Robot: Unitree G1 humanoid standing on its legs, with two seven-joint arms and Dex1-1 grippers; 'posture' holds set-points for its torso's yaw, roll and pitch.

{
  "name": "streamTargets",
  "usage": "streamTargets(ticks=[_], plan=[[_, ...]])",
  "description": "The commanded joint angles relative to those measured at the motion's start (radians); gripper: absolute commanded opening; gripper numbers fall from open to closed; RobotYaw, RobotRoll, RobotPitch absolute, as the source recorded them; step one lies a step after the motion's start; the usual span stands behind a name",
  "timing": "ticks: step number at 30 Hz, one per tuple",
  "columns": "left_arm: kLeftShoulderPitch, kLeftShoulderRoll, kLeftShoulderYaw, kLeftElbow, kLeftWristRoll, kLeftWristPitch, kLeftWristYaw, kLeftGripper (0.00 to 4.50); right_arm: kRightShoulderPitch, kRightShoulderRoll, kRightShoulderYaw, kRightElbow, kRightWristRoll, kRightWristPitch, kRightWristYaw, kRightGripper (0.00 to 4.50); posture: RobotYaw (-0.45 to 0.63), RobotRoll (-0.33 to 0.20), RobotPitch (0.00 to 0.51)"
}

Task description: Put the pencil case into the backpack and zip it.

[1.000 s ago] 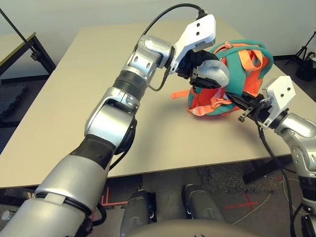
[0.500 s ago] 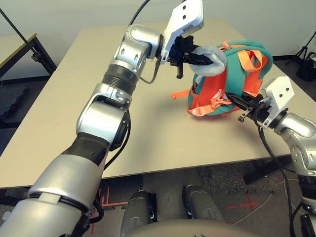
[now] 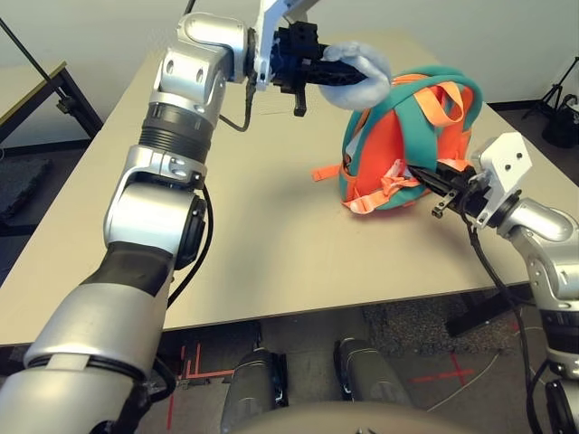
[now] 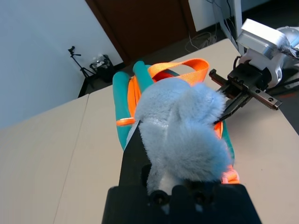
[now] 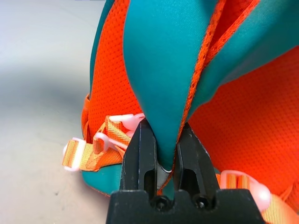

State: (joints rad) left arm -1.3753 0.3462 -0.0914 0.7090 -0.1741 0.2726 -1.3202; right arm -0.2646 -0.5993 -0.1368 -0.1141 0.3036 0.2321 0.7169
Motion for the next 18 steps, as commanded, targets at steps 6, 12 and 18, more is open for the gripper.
streamTargets(ticks=[6,12,18], plan=[[0.097,-0.01,-0.011,-0.081,-0.018,0.03,0.016,0.29,-0.03,0.006,-0.01,-0.005,0.025,0.009,0.001,0.16,-0.26,0.0,0.0],[0.239,-0.068,-0.056,-0.214,-0.029,0.104,0.033,0.29,-0.027,0.011,-0.001,-0.005,0.021,0.009,0.001,0.16,-0.26,0.0,0.0],[0.279,-0.042,-0.048,-0.196,-0.018,0.101,0.071,0.29,-0.027,0.01,-0.001,-0.007,0.019,0.013,0.002,0.16,-0.27,0.0,0.0]])
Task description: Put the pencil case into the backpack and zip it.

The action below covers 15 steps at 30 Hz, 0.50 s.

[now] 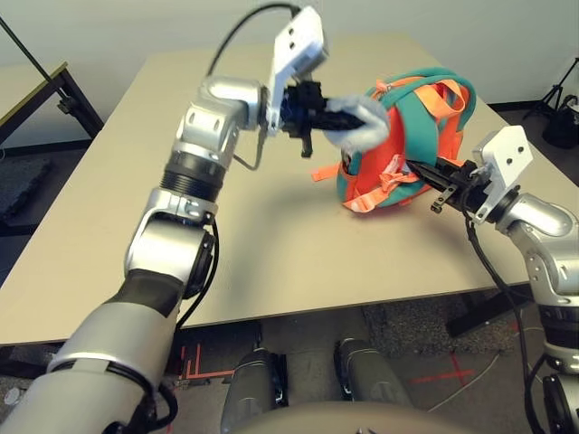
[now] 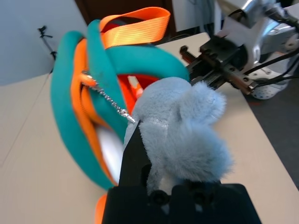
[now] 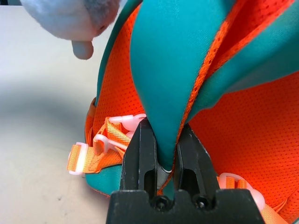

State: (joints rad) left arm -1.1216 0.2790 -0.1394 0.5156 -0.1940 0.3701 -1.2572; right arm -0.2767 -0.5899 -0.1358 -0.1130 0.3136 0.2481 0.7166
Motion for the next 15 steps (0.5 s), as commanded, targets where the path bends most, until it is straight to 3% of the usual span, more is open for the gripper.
streamTargets(ticks=[1,15], plan=[[0.031,0.031,0.0,0.0,0.004,0.0,0.014,0.29,-0.016,0.0,-0.002,-0.007,0.009,-0.002,0.002,0.16,-0.27,0.0,0.0],[-0.025,0.126,0.067,0.074,-0.016,-0.014,0.039,0.29,-0.023,-0.002,-0.003,0.015,0.002,-0.008,0.003,0.16,-0.26,0.0,0.0]])
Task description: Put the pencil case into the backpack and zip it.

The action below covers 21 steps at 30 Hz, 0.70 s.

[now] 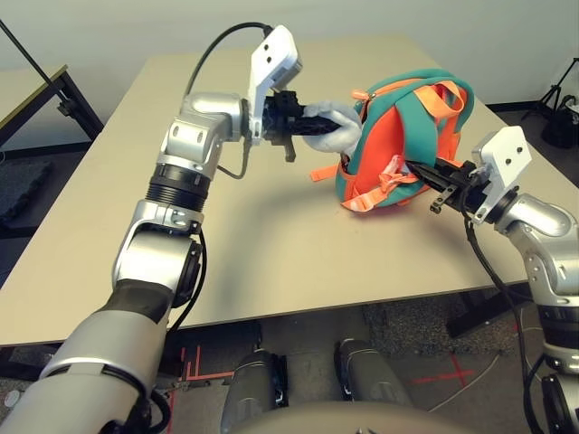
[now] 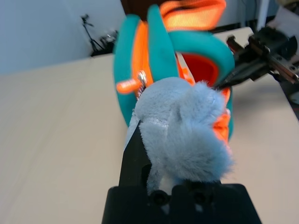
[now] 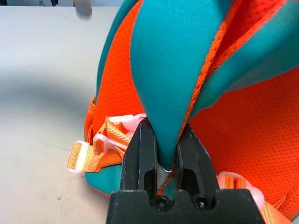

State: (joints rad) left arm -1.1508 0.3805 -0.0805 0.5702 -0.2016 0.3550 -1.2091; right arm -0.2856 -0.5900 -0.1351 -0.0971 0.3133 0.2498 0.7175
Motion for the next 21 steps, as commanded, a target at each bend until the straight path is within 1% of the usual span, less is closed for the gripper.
streamTargets(ticks=[1,5,10,15,21], plan=[[0.029,0.027,-0.003,0.007,-0.004,0.008,-0.015,0.29,-0.015,-0.002,-0.004,-0.001,0.003,-0.01,0.002,0.16,-0.26,0.0,0.0],[0.112,0.031,-0.038,-0.038,0.001,0.043,-0.039,0.29,-0.013,-0.003,-0.006,0.0,0.002,-0.011,0.0,0.16,-0.27,0.0,0.0],[0.176,0.043,-0.068,-0.077,0.01,0.068,-0.044,0.29,-0.013,-0.003,-0.006,-0.002,0.002,-0.01,-0.001,0.16,-0.27,0.0,0.0],[0.25,0.053,-0.084,-0.117,-0.001,0.123,-0.049,0.29,-0.015,-0.005,-0.006,0.002,0.002,-0.011,0.001,0.16,-0.26,0.0,0.0],[0.331,0.03,-0.114,-0.177,-0.005,0.165,-0.034,0.29,-0.019,-0.002,-0.003,0.007,0.001,-0.012,0.0,0.16,-0.26,0.0,0.0]])
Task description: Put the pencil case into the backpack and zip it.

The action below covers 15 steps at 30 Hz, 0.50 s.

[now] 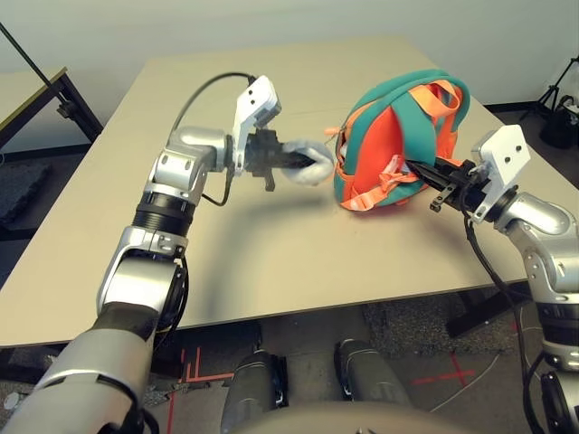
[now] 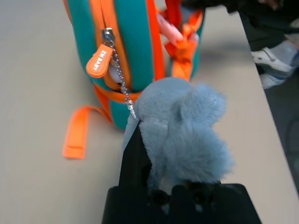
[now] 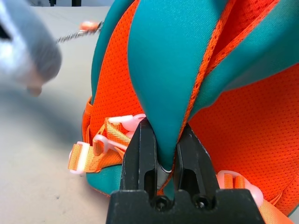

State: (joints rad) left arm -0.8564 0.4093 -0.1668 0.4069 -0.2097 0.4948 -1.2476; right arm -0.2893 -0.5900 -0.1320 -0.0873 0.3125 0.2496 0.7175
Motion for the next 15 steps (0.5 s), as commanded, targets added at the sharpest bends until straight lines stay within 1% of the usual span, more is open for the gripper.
streamTargets(ticks=[1,4,9,15], plan=[[0.044,-0.002,-0.032,-0.017,0.002,0.027,0.008,0.29,-0.016,-0.002,-0.005,-0.002,0.002,-0.013,0.001,0.16,-0.26,0.0,0.0],[0.061,-0.018,-0.038,-0.01,-0.001,0.035,0.022,0.29,-0.02,-0.001,-0.003,0.003,0.001,-0.015,0.002,0.16,-0.26,0.0,0.0],[0.081,-0.048,-0.034,0.061,0.013,0.011,0.065,0.29,-0.027,0.004,0.003,0.006,-0.002,-0.015,0.001,0.16,-0.26,0.0,0.0],[0.086,-0.036,-0.027,0.094,0.011,-0.002,0.072,0.29,-0.024,0.005,0.002,0.005,-0.003,-0.013,0.004,0.16,-0.25,0.0,0.0]])
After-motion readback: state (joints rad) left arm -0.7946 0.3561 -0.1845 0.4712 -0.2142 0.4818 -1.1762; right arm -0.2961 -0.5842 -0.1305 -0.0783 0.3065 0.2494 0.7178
